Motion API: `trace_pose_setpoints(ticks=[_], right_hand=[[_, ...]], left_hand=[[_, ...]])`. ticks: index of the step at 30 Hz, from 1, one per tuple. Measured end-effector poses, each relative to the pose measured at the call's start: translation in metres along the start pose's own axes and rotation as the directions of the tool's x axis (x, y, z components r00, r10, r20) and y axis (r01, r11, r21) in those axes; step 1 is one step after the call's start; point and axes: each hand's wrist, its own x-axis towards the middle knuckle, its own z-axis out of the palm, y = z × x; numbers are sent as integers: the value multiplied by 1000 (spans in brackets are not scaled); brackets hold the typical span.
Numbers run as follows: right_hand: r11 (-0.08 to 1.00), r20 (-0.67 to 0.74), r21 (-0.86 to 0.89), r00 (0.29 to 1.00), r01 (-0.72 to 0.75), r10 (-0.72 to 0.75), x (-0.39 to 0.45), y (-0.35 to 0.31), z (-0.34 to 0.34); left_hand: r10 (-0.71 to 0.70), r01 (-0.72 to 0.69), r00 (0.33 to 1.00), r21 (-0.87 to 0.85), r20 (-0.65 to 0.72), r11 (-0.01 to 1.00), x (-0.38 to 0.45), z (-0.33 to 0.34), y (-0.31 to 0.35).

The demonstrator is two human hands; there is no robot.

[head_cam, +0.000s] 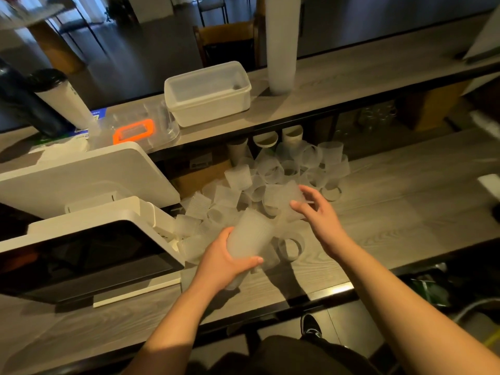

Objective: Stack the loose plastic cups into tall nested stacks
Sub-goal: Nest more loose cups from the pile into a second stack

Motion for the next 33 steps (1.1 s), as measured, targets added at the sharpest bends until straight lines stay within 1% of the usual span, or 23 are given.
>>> trace_pose_setpoints(ticks=[4, 7, 12, 25, 28, 31, 33], right_hand=[[997, 90, -56, 994, 59, -54, -7, -13, 7], [987, 147, -132, 987, 90, -70, -9, -15, 11], [974, 184, -193, 979, 121, -85, -11, -18, 14], [983, 214, -123, 971, 139, -110, -11, -12, 19], [975, 223, -133, 964, 179, -147, -8, -13, 16], [962, 312, -183, 940, 205, -141, -6, -13, 18], [971, 397, -170, 913, 168, -89, -6, -12, 22]], left_hand=[[37, -38, 999, 57, 18, 998, 0, 0, 4], [58, -60, 998, 79, 24, 995, 0, -1, 6], [62, -63, 998, 71, 19, 995, 0, -3, 4], [52, -54, 998, 82, 24, 995, 3, -5, 6], [55, -58, 998, 86, 28, 995, 5, -5, 8], [63, -66, 997, 89, 37, 994, 7, -4, 11], [65, -68, 997, 73, 42, 995, 8, -2, 13]])
